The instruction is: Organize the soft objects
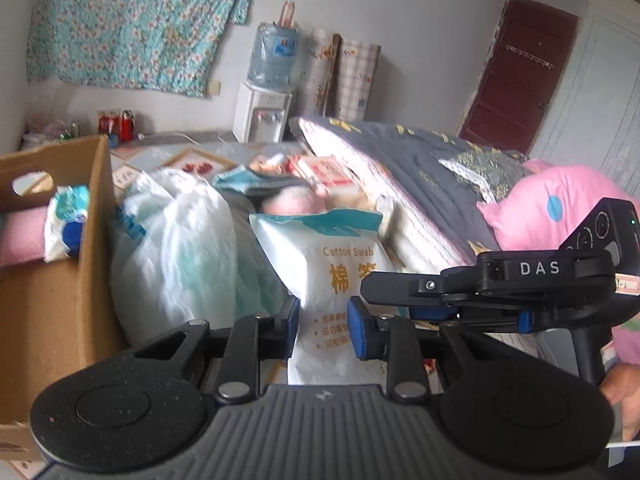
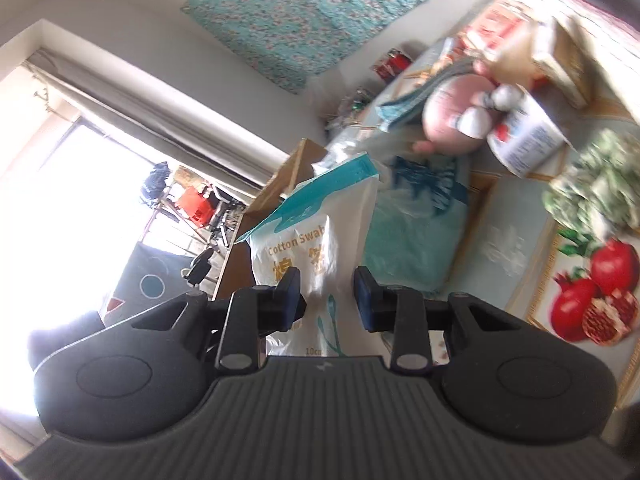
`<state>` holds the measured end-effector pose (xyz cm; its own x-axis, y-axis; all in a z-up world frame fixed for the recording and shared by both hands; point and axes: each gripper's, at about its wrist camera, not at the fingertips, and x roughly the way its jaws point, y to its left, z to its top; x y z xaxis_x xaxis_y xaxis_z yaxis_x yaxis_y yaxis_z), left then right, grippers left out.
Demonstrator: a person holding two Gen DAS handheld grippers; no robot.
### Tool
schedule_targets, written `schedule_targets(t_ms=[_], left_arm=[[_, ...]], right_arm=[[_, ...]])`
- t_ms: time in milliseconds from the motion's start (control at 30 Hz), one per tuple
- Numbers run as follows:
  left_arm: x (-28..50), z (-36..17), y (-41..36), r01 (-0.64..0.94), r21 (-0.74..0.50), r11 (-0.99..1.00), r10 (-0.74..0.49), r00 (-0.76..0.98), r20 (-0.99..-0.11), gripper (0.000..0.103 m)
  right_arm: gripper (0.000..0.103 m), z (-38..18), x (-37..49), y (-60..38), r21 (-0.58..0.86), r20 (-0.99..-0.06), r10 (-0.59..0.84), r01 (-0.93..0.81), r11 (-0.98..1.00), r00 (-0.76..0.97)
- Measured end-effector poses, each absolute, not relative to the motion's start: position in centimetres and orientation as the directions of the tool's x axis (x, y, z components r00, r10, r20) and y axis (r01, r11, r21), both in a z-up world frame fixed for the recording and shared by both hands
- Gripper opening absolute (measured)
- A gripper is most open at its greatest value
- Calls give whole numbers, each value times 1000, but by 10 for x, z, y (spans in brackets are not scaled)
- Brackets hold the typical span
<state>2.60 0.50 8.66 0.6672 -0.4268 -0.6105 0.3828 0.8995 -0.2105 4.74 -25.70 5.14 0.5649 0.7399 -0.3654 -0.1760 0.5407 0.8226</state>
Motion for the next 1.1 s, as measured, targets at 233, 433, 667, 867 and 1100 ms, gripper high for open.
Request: schedule_targets(t_ms=[233,433,667,867,1100], left_arm=[[43,143,77,240,-146,960,-281,787,-549,27],[90,147,144,127,-154,980,-195,767,-611,27],[149,108,197,74,-230,970,-221,657,-721,26],[180,64,224,10,-345,939,-295,544,-786,26],[201,23,224,-36,-297,954,-255,422,-870,16]], right_arm=[[30,110,112,-166,797,-295,835,-363,483,464],[30,121,176,-81,796,-371,867,-367,482,333],[30,105,215,-12,694,-551,785,-366,620,284],[31,87,225,-2,649,-609,738,-353,674,290],[31,93,230,-21,674,-559,760,-352,649,331]])
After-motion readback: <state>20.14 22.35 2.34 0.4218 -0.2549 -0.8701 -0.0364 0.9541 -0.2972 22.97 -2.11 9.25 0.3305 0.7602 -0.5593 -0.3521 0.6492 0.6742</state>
